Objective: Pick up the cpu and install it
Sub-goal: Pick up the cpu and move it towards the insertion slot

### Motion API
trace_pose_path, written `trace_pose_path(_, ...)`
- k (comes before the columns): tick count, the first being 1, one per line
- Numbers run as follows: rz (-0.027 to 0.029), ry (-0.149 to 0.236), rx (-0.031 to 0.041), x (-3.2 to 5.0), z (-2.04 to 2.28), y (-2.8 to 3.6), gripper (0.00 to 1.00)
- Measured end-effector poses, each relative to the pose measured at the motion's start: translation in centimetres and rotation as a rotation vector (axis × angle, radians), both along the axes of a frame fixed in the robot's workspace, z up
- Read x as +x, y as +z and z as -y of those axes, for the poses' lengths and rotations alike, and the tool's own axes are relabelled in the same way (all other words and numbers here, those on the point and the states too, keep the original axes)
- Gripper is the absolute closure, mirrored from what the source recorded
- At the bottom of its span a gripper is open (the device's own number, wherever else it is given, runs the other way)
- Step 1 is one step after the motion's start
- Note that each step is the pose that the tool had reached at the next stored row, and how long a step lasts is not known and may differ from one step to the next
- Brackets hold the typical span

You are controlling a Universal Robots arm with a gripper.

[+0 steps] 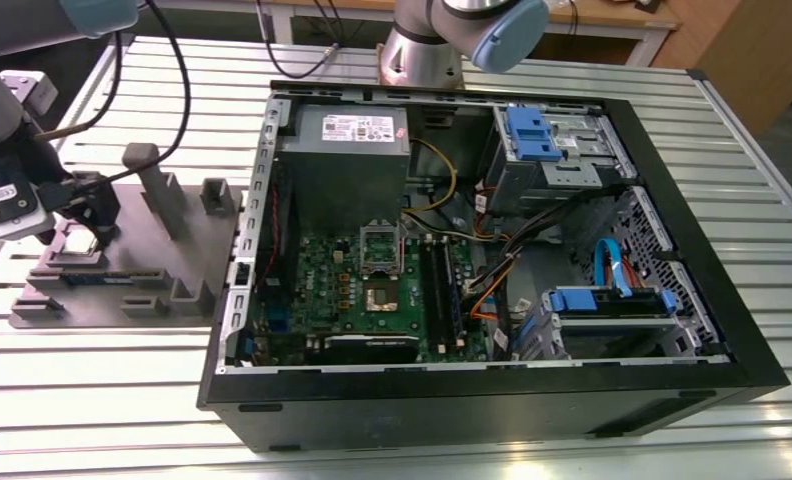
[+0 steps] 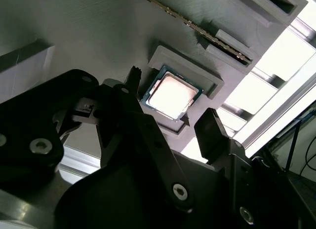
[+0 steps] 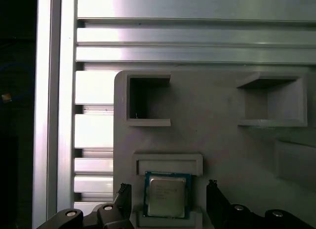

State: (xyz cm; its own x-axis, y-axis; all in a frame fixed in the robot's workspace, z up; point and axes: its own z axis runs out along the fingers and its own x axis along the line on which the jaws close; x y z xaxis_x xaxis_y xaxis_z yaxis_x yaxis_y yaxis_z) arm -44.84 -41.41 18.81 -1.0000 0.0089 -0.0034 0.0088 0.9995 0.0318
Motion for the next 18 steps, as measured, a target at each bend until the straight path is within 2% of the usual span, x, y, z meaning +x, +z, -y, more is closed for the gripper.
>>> trace_pose_path(13,0.0001,0.000,0.0001,0.00,-0.02,-0.62,0.29)
trace_pose_path(16,0.0000,0.000,0.0001,0.00,-0.02,-0.68,0.31)
trace_pose_path(17,0.0001,0.000,0.0001,0.00,-0.02,-0.69,0.38)
trace_pose_path(18,0.0001,0.000,0.0001,0.00,-0.02,-0.70,0.38)
